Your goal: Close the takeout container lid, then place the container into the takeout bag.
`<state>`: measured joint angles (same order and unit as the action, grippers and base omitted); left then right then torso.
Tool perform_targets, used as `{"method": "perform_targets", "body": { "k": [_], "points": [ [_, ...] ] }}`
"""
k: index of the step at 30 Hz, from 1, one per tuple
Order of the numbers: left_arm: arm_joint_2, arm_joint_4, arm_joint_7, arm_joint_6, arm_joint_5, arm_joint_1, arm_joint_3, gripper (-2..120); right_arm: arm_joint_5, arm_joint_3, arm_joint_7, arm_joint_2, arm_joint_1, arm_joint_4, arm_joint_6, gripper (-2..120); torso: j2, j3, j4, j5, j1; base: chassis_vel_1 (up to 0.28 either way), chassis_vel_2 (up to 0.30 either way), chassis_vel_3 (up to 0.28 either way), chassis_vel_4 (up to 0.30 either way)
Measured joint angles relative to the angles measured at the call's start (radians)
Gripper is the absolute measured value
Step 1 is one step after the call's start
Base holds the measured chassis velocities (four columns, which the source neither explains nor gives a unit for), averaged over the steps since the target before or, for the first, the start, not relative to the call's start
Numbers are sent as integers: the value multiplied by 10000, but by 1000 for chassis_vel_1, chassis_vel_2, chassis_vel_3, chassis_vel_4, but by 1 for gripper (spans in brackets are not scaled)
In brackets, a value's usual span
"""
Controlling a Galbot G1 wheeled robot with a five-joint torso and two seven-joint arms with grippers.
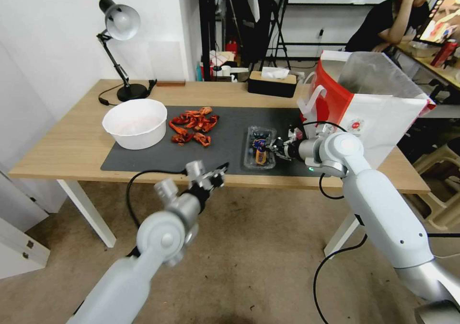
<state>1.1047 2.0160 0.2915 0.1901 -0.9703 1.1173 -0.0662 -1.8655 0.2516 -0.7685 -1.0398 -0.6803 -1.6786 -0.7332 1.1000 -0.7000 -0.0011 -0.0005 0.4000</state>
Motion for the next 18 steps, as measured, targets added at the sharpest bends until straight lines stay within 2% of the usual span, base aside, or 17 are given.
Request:
{"method": "perform_targets", "body": {
  "k": [2,3,4,7,8,9,11,14,16,18],
  "points": [
    [-81,-12,-262,-383,992,313,-148,0,-1,131,-5,89,-145,-126,1,0,0,0,-6,7,0,-24,-4,-27,-20],
    [-151,-22,-441,-713,1684,619,-314,2,-2,158,-6,111,-181,-175,3,0,0,0,3,8,-1,0,0,0,0],
    [-151,-22,-441,-713,1684,619,-314,2,-2,158,-6,111,-181,-175,3,0,0,0,3,8,-1,0,0,0,0],
    [-262,-161,-623,-1696,3216,1383,-610,17,-10,171,27,107,-196,-229,7,0,0,0,17,3,-1,0,0,0,0],
    [-262,-161,-623,-1696,3216,1383,-610,17,-10,171,27,107,-196,-229,7,0,0,0,17,3,-1,0,0,0,0],
    [-253,-260,-628,-2067,3776,1611,-680,21,-12,171,79,100,-196,-236,8,0,0,0,17,2,-1,0,0,0,0],
    [-180,-385,-503,-2578,4756,1998,-808,30,-13,170,169,87,-192,-238,8,0,0,0,13,6,-1,0,0,0,0],
    [-140,-412,-337,-2702,5115,2164,-867,35,-14,170,213,79,-181,-238,8,0,0,0,10,8,-1,0,0,0,0],
    [-24,-482,83,-2867,5922,2536,-1034,47,-18,175,290,69,-149,-234,7,0,0,-1,12,3,-1,0,0,0,0],
    [41,-489,230,-2889,6212,2739,-1145,50,-24,176,354,68,-138,-225,7,0,0,0,13,4,-1,0,0,0,0]
  ]
}}
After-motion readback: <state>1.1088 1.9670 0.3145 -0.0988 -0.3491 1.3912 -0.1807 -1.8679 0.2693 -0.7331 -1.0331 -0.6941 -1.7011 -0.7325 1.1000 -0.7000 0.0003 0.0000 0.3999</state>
